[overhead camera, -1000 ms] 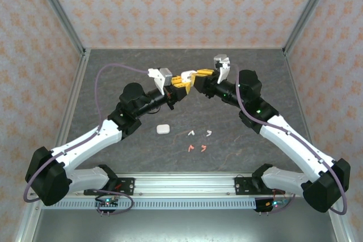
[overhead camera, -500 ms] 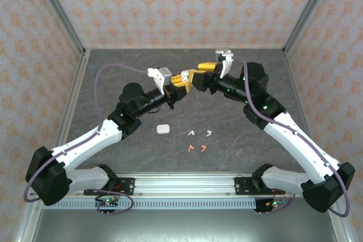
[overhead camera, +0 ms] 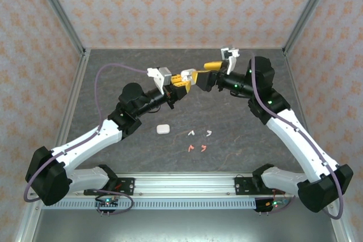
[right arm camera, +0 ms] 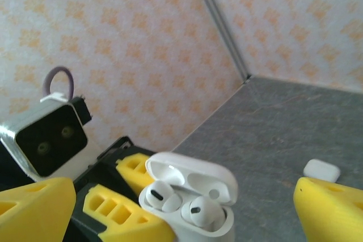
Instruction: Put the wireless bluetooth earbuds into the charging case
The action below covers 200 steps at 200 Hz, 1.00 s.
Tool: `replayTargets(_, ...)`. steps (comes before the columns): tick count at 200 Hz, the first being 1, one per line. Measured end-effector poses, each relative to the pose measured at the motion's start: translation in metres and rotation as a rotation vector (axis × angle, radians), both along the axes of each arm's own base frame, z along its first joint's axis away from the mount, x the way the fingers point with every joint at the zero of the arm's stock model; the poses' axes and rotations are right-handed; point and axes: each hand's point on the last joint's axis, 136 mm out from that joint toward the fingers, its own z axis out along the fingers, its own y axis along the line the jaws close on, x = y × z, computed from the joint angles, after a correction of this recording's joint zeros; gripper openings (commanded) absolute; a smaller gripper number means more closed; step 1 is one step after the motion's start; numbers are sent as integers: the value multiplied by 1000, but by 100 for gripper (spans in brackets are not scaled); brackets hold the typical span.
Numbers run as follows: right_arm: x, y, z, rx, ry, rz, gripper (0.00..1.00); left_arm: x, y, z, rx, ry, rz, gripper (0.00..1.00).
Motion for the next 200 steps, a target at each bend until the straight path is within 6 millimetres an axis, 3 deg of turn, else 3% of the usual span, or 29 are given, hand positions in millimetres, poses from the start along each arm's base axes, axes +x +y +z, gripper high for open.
replayTargets(53, -11, 18, -16, 17, 103, 158, 98, 0, 0, 0, 0, -1, 0, 0)
replayTargets(108, -12, 27, -17, 36, 130, 230, 85, 0, 0, 5, -6, -9, 0, 0)
replayTargets(200, -14, 24, 4, 58, 19, 221, 82, -1, 0, 16, -18, -27, -2, 0)
